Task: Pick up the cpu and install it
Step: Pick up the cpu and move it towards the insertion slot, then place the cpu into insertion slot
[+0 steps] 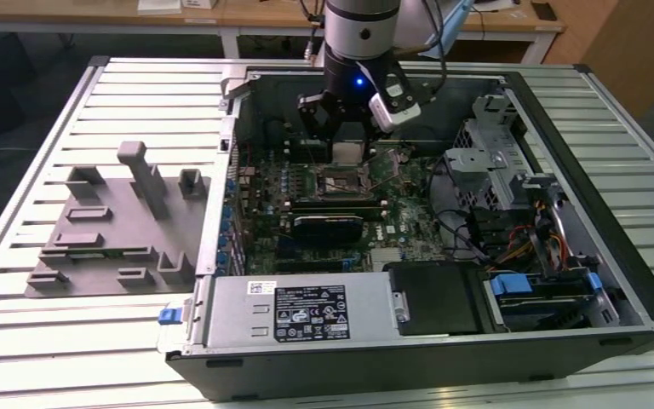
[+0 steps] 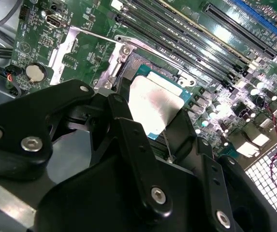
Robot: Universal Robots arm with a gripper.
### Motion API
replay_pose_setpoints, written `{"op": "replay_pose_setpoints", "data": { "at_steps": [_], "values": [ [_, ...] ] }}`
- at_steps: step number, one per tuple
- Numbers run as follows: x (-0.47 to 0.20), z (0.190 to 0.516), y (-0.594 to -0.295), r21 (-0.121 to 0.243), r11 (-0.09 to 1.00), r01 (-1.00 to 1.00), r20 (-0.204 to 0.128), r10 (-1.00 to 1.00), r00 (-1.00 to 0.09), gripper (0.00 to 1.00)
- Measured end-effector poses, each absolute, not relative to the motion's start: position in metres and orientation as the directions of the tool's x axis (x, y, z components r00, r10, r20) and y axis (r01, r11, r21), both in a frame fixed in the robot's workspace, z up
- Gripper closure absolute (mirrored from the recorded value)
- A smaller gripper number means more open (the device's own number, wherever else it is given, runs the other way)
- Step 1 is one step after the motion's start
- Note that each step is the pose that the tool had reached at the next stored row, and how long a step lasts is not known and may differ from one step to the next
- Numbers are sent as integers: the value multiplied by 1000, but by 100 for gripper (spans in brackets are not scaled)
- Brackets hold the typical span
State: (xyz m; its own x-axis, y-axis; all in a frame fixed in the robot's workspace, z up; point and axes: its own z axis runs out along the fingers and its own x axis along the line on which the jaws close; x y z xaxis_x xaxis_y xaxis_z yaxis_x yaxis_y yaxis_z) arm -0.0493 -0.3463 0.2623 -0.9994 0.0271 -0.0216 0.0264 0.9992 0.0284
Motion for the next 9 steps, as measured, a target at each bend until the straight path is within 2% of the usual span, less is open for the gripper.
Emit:
{"op": "replay_pose_setpoints", "data": {
  "at_steps": [9],
  "values": [
    [-49, 262, -346, 29, 999, 26, -22, 27, -999, 45]
  ]
}}
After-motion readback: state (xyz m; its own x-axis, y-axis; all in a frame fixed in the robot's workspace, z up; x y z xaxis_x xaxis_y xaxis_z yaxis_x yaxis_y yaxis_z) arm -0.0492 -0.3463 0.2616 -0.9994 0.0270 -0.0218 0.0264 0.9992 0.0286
